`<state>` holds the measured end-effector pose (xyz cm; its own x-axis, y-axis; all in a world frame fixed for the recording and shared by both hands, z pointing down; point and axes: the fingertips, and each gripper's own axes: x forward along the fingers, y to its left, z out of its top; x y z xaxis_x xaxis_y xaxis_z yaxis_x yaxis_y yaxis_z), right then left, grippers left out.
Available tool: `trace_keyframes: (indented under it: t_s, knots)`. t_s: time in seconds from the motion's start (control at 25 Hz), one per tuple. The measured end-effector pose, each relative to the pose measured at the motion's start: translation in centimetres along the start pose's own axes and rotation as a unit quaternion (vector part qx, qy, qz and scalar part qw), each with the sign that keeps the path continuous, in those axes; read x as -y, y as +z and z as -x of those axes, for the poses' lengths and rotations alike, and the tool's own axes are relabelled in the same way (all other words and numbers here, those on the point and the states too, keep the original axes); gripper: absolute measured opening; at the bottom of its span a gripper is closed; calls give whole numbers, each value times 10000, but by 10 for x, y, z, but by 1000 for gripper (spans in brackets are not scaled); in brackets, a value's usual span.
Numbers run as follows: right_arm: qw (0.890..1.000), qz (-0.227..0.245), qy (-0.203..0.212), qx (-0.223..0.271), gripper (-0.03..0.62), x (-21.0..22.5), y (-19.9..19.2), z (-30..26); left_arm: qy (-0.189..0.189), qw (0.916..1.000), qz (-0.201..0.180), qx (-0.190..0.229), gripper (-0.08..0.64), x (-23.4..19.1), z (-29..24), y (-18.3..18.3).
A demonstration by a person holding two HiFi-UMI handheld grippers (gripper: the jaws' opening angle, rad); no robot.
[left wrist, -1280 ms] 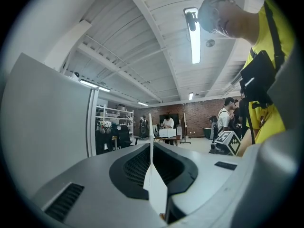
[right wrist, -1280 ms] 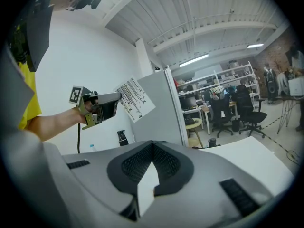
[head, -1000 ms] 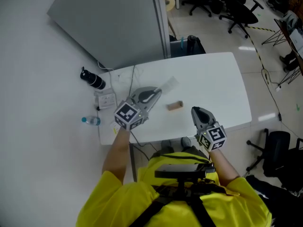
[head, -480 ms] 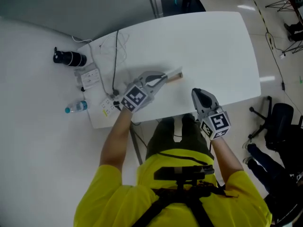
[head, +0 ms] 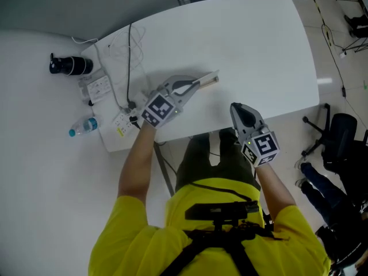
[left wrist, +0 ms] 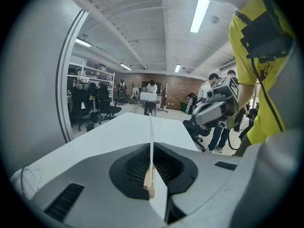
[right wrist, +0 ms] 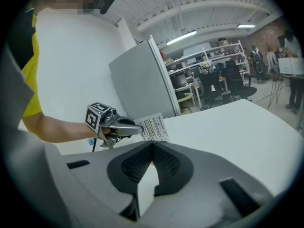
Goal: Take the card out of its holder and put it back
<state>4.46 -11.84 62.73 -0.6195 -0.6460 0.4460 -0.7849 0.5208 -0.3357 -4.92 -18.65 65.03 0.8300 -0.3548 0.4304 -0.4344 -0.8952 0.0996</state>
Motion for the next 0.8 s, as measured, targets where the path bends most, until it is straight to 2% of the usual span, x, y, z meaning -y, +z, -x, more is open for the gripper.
trace_keyframes:
  t_s: [0.28, 0.6, 0.8]
  knots:
    - [10000, -38, -17, -45, 6, 3, -4, 3, -204, 9997, -100, -65, 18, 0, 0, 1]
    - [10000, -42, 16, -50, 6, 5, -3, 3, -227, 9995, -201, -104, 18, 1, -9, -2]
    - [10000, -54, 17, -75, 6, 6, -8, 3, -103, 9999, -6, -85, 20, -2, -14, -22]
